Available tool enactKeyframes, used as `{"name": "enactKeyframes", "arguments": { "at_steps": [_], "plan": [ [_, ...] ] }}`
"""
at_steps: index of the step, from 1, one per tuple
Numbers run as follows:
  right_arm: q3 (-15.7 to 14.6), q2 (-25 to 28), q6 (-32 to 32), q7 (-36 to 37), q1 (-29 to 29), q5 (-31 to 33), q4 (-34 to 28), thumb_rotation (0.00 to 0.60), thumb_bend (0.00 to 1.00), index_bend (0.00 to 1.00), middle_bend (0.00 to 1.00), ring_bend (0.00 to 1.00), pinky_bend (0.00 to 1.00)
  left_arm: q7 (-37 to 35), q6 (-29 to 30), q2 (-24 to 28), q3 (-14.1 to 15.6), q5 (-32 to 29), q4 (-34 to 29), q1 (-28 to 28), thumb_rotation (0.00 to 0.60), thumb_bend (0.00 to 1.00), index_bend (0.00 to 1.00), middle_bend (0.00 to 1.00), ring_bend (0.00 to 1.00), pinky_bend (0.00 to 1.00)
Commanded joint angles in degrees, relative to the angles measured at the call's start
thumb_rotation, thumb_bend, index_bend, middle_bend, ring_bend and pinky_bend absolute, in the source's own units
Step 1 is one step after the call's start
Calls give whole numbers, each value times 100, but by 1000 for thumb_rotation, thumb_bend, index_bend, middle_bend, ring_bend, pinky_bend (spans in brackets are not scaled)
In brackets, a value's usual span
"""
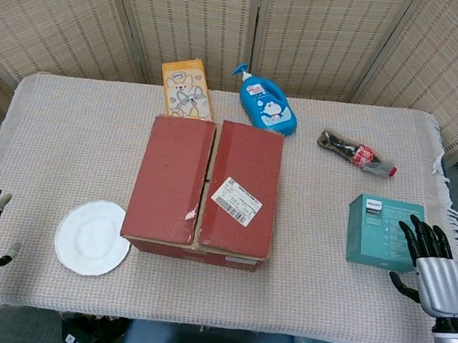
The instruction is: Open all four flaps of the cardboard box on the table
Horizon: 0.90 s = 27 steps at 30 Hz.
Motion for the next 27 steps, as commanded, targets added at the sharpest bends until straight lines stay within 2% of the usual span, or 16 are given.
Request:
{"name": "enactKeyframes", "arguments": {
  "at_steps": [1, 8, 16, 21, 27],
  "plan": [
    [-1, -11, 16, 47, 15, -50, 26, 600, 270, 0, 0, 38, 0, 4, 20, -28, -13, 4, 25, -2, 600, 323, 100, 61, 95, 0],
    [-65, 57, -6, 306, 59, -222, 47, 600, 270, 0, 14, 60, 0, 29, 61, 10, -6, 26, -42, 18, 600, 323, 103, 61, 99, 0],
    [-150, 308, -85, 540, 125, -407, -198, 600, 270, 3, 18, 66, 0, 25, 40, 32, -4, 18, -89, 16, 600, 323, 106, 61, 99, 0],
    [-181, 692, -341, 820, 401, -761, -617, 600, 269, 16, 54, 76, 0, 6, 33, 52, -4, 58, -110, -2, 600, 323, 114, 61, 99, 0],
    [-62, 1261, -1002, 757, 1046, -1181, -1380, 600, 262, 57, 85, 86, 0, -7, 44, 41, 15, 86, -122, 7, 600, 322, 122, 61, 100, 0]
  ]
}}
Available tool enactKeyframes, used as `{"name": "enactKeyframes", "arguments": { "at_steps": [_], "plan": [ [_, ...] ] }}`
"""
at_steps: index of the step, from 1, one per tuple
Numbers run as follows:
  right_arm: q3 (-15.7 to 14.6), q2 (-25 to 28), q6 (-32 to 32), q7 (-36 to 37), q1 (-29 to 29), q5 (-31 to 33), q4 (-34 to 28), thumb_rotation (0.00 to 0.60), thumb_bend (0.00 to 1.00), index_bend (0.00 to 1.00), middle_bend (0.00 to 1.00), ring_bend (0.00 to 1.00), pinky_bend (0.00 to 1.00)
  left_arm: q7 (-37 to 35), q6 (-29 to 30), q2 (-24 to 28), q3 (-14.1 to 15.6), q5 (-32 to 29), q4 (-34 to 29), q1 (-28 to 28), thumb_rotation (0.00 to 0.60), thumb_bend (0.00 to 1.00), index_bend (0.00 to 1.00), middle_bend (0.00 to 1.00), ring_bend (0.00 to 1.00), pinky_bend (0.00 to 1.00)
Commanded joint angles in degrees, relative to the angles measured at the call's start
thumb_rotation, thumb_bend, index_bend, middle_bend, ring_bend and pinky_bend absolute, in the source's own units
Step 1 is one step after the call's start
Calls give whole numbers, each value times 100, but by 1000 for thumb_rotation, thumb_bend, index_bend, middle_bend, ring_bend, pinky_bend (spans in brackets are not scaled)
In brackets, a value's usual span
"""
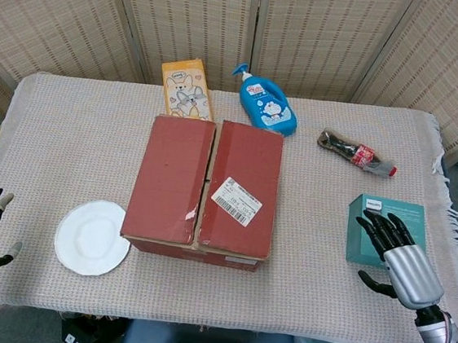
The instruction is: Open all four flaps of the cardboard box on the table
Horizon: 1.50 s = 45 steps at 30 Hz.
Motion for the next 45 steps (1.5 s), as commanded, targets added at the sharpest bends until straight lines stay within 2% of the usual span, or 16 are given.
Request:
{"name": "enactKeyframes", "arguments": {
  "at_steps": [1, 5, 10, 13, 16, 19, 29, 35, 45],
  "plan": [
    [115, 371, -521, -57, 468, -218, -538, 600, 262, 69, 86, 86, 0, -4, -3, -12, 12, 5, -1, 6, 600, 323, 123, 61, 100, 0],
    [328, 604, -1195, -71, 1041, -187, -1055, 600, 261, 89, 89, 86, 0, -4, 18, -19, 28, 5, 3, 30, 600, 323, 125, 61, 100, 0],
    [593, 612, -1904, -99, 1669, -31, -1410, 599, 261, 95, 100, 84, 0, -25, 56, 3, 40, -10, -15, 72, 600, 323, 126, 61, 102, 0],
    [684, 575, -2154, -89, 1889, 76, -1502, 562, 216, 124, 110, 82, 0, -26, 58, 14, 45, -13, -25, 81, 600, 323, 128, 61, 102, 0],
    [889, 338, -2700, 43, 2431, 207, -1642, 507, 148, 151, 140, 88, 0, -33, 66, 35, 70, -8, -53, 108, 600, 323, 129, 61, 103, 0],
    [1036, 93, -3124, -78, 2839, 445, -1584, 484, 117, 177, 167, 97, 0, -46, 83, 45, 79, -12, -65, 131, 600, 323, 130, 62, 104, 0],
    [1393, -531, -4014, -822, 3845, 1689, -1328, 476, 108, 198, 189, 104, 0, -50, 89, 99, 93, -56, -100, 183, 600, 323, 130, 62, 104, 0],
    [1454, -778, -4392, -1370, 4445, 2512, -1142, 474, 108, 208, 194, 100, 0, -45, 69, 114, 94, -88, -128, 195, 600, 323, 130, 62, 105, 0],
    [1253, -1143, -4456, -2129, 5216, 3550, -844, 468, 108, 215, 204, 101, 0, -40, 65, 128, 84, -117, -130, 211, 600, 322, 130, 62, 105, 0]
  ]
}}
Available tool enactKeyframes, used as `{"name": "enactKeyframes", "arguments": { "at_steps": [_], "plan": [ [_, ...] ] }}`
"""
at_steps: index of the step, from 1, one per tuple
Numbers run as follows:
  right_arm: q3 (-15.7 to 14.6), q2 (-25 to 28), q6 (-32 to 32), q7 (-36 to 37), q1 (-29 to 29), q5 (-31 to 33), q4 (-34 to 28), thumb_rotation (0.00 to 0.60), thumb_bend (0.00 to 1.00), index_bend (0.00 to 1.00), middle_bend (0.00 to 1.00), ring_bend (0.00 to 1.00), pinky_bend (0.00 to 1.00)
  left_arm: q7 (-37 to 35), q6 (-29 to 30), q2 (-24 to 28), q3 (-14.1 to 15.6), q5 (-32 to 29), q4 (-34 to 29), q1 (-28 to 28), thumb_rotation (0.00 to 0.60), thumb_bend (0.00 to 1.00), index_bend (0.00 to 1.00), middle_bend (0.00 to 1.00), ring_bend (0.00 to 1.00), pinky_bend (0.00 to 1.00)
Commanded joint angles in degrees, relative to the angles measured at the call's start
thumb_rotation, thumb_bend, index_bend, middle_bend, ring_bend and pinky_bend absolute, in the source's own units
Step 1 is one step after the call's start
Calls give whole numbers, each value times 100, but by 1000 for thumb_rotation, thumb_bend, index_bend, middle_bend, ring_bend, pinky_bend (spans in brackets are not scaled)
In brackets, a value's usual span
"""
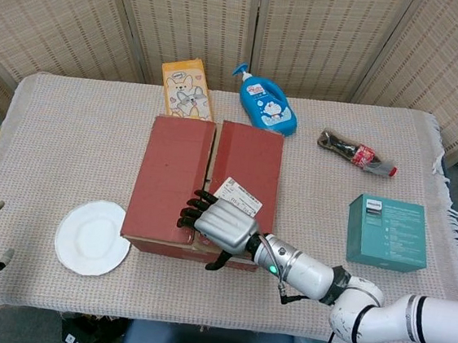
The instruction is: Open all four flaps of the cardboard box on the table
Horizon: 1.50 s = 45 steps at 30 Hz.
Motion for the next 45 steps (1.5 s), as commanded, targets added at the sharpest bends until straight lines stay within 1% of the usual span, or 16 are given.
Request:
{"name": "enactKeyframes", "arguments": {
  "at_steps": [1, 6, 9, 14, 17, 21, 27, 34, 40, 45],
  "plan": [
    [-124, -144, 7, -262, 242, 327, 145, 468, 108, 219, 204, 101, 0, -3, -1, 1, -2, -6, 0, 4, 600, 322, 130, 62, 105, 0],
    [-352, -233, 117, -618, 504, 710, 243, 469, 109, 244, 219, 100, 0, 1, -25, -1, 1, -29, -1, 7, 600, 322, 130, 62, 105, 0],
    [-461, -202, 250, -726, 549, 848, 188, 466, 108, 281, 242, 106, 0, -6, -25, -8, -6, -44, 14, 11, 600, 323, 129, 62, 105, 0],
    [-609, -64, 518, -821, 483, 877, 50, 465, 109, 366, 315, 144, 0, -12, -54, -16, -16, -75, 33, 4, 600, 322, 130, 62, 105, 0],
    [-652, 10, 611, -793, 435, 849, -19, 465, 108, 388, 337, 160, 0, -10, -71, -28, -17, -70, 37, -6, 600, 323, 130, 62, 105, 0],
    [-656, 115, 751, -662, 308, 656, -141, 465, 109, 407, 363, 183, 0, -6, -85, -36, -19, -62, 40, -18, 600, 323, 129, 62, 105, 0],
    [-600, 414, 1023, -358, 13, 204, -427, 464, 109, 431, 383, 203, 0, 5, -89, 3, -58, -49, 25, -53, 600, 322, 129, 62, 105, 0],
    [-589, 1019, 1524, 36, -549, -572, -907, 465, 108, 431, 389, 216, 0, 20, -114, 72, -106, -8, -23, -120, 600, 323, 129, 62, 106, 0],
    [-700, 1561, 2257, 538, -1293, -1460, -1177, 465, 108, 434, 389, 220, 0, 45, -175, 120, -152, 26, -75, -212, 600, 322, 129, 65, 113, 0],
    [-907, 1975, 2883, 947, -1960, -2160, -1201, 465, 108, 436, 397, 225, 0, 90, -264, 203, -198, 71, -157, -326, 600, 322, 130, 69, 117, 0]
  ]
}}
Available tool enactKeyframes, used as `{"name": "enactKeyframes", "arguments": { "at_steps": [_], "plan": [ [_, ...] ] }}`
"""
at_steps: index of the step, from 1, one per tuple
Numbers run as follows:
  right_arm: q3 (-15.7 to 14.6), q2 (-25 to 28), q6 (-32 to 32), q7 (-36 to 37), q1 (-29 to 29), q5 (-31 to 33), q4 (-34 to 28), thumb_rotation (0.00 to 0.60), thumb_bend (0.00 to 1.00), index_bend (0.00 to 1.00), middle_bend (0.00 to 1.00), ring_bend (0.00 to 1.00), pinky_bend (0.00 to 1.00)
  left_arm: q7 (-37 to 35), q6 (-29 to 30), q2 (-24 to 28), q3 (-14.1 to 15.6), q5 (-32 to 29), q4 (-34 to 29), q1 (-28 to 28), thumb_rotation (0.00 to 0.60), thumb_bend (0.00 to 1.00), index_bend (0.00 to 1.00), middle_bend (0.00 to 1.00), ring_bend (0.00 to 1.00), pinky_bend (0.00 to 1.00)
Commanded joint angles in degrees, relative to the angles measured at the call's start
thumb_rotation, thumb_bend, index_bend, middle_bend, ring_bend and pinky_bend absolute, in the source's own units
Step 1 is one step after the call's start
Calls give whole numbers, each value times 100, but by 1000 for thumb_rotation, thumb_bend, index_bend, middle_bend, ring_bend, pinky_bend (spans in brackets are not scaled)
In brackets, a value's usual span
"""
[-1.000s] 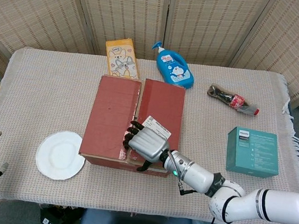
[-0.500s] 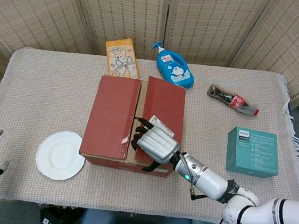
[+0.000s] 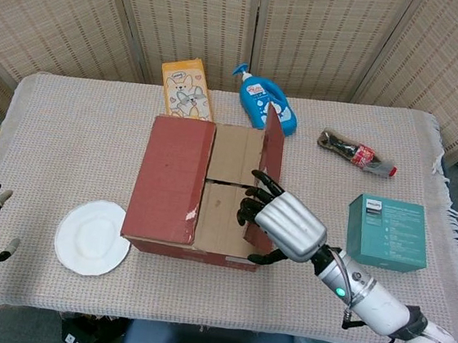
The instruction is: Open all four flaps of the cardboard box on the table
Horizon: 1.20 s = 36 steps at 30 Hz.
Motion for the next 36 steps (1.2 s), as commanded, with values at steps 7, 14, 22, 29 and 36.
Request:
{"name": "enactKeyframes", "arguments": {
  "at_steps": [7, 14, 22, 29, 36],
  "plan": [
    [-495, 657, 1183, 822, -1299, -1086, 135, 463, 108, 437, 397, 225, 0, -185, -344, 366, -224, 133, -277, -404, 600, 322, 145, 79, 137, 0],
    [-767, 712, 1700, 1174, -1974, -1398, 524, 464, 109, 436, 397, 223, 0, -1019, -927, 840, -419, 669, -521, -1051, 600, 322, 152, 102, 161, 0],
    [-892, 592, 2026, 1489, -2443, -1544, 870, 465, 108, 437, 397, 227, 0, -1857, -1887, 1016, -586, 1464, -580, -2176, 600, 294, 203, 146, 183, 0],
    [-879, 458, 2210, 1664, -2694, -1575, 1060, 464, 109, 437, 397, 226, 0, -3086, -2705, 1052, -634, 2047, -596, -3271, 600, 240, 238, 184, 195, 0],
    [-847, 362, 2175, 1804, -2796, -1537, 1213, 464, 108, 436, 396, 226, 0, -3383, -3135, 699, -664, 2282, -415, -4063, 488, 222, 251, 192, 195, 0]
  ]
}}
